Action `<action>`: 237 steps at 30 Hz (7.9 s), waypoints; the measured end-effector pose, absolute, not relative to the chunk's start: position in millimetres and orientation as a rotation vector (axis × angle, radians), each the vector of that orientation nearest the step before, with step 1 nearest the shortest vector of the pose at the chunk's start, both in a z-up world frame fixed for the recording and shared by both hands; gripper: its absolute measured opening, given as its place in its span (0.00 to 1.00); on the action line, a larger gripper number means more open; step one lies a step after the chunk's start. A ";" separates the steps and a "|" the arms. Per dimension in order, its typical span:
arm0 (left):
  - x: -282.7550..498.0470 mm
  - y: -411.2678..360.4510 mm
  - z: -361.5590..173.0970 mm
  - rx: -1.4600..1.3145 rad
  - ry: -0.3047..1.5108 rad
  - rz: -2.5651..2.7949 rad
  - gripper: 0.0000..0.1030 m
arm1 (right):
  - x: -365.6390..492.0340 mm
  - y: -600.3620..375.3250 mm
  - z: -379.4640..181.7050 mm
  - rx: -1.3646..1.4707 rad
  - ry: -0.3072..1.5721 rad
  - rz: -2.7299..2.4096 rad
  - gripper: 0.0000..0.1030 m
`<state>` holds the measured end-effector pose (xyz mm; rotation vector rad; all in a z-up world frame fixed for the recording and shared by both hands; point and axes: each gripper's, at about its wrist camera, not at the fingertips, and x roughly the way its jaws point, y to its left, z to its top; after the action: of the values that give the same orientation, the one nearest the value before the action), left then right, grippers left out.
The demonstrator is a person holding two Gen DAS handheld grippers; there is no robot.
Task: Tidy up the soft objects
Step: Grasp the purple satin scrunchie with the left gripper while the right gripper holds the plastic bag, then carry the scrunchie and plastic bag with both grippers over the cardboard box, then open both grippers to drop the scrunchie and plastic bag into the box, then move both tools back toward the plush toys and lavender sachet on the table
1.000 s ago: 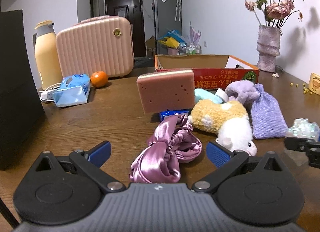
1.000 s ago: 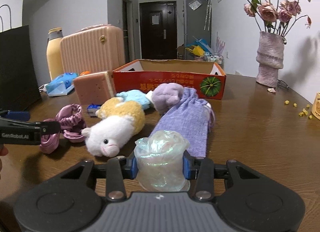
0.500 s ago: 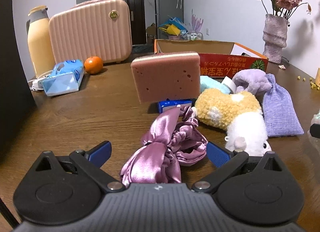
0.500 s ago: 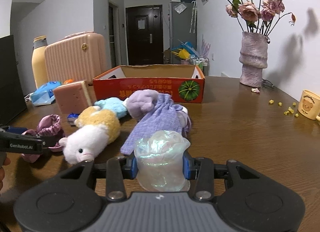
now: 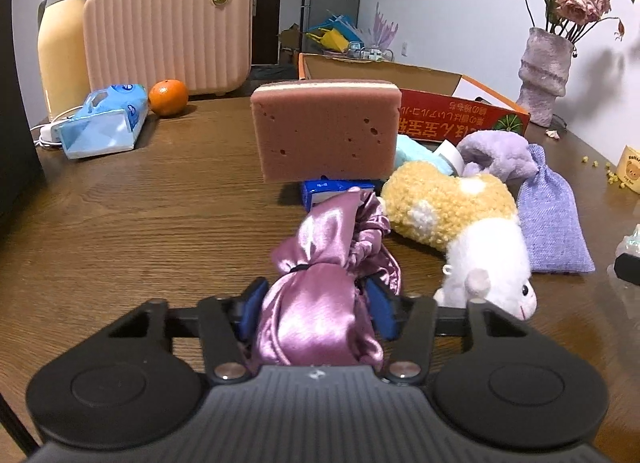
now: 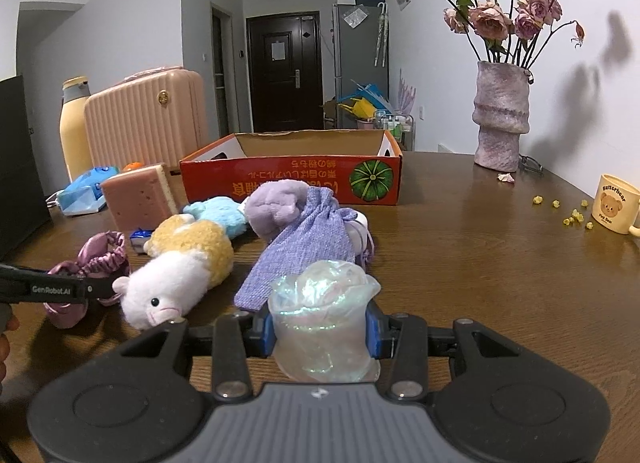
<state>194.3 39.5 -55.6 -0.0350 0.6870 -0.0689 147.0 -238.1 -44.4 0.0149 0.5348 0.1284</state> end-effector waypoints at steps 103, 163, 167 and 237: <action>407.7 -92.5 63.4 -0.085 0.493 0.063 0.35 | 434.2 -261.1 36.6 0.008 0.451 0.232 0.40; 438.0 -82.6 49.8 -0.020 0.535 0.195 1.00 | 471.3 -246.4 4.5 -0.065 0.510 0.224 1.00; 425.8 -82.3 51.5 -0.027 0.534 0.182 1.00 | 456.6 -246.7 3.2 -0.064 0.506 0.224 1.00; 209.6 -51.6 -10.3 -0.006 0.515 -0.050 1.00 | 216.1 -245.4 -31.6 -0.100 0.466 0.212 1.00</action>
<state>209.6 -51.6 -10.3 -0.0055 0.5145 -0.0496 216.1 -245.4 -31.6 -0.1001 0.4657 0.2119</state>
